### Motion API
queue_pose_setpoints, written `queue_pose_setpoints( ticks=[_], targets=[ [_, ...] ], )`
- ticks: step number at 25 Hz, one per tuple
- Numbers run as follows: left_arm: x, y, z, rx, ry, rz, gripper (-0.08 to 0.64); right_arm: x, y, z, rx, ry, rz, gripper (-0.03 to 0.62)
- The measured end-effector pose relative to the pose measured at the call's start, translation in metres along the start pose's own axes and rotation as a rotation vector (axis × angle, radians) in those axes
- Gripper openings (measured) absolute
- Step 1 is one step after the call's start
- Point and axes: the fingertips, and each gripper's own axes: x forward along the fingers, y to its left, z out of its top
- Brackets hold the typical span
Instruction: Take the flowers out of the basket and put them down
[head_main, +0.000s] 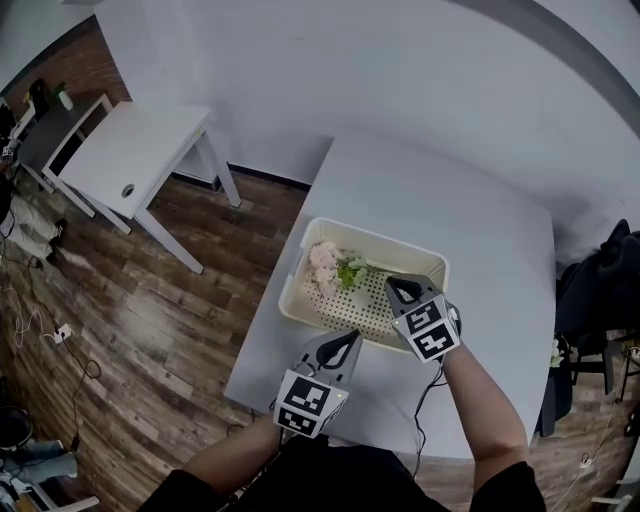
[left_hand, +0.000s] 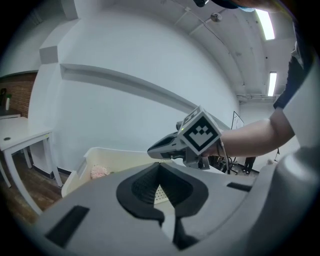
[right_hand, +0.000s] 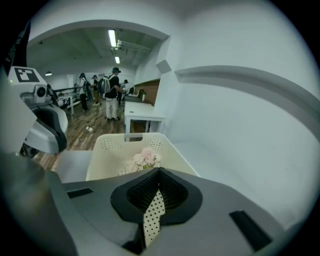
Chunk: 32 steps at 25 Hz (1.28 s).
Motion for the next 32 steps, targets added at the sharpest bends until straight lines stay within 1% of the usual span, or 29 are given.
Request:
queue_pose_setpoints(
  ticks=[4, 11, 12, 14, 16, 21, 28, 32],
  targets=[
    [0.003, 0.005, -0.004, 0.015, 0.022, -0.036, 0.006, 0.031, -0.002, -0.014, -0.1, 0.106, 0.032, 0.021],
    [0.008, 0.014, -0.013, 0.038, 0.067, -0.088, 0.006, 0.077, 0.005, -0.047, -0.257, 0.258, 0.1, 0.029],
    [0.01, 0.015, -0.014, 0.04, 0.072, -0.095, 0.006, 0.083, 0.006, -0.053, -0.277, 0.279, 0.11, 0.04],
    [0.012, 0.014, -0.016, 0.043, 0.083, -0.111, 0.006, 0.095, 0.007, -0.065, -0.314, 0.319, 0.128, 0.106],
    [0.013, 0.012, -0.018, 0.05, 0.094, -0.127, 0.006, 0.106, 0.005, -0.076, -0.343, 0.348, 0.134, 0.113],
    [0.009, 0.01, -0.023, 0.054, 0.107, -0.144, 0.006, 0.13, -0.003, -0.096, -0.373, 0.403, 0.129, 0.124],
    [0.001, 0.009, -0.032, 0.029, 0.118, -0.154, 0.006, 0.15, -0.014, -0.105, -0.424, 0.436, 0.134, 0.124],
    [-0.001, 0.01, -0.038, 0.013, 0.125, -0.162, 0.006, 0.16, -0.015, -0.107, -0.401, 0.443, 0.146, 0.126]
  ],
)
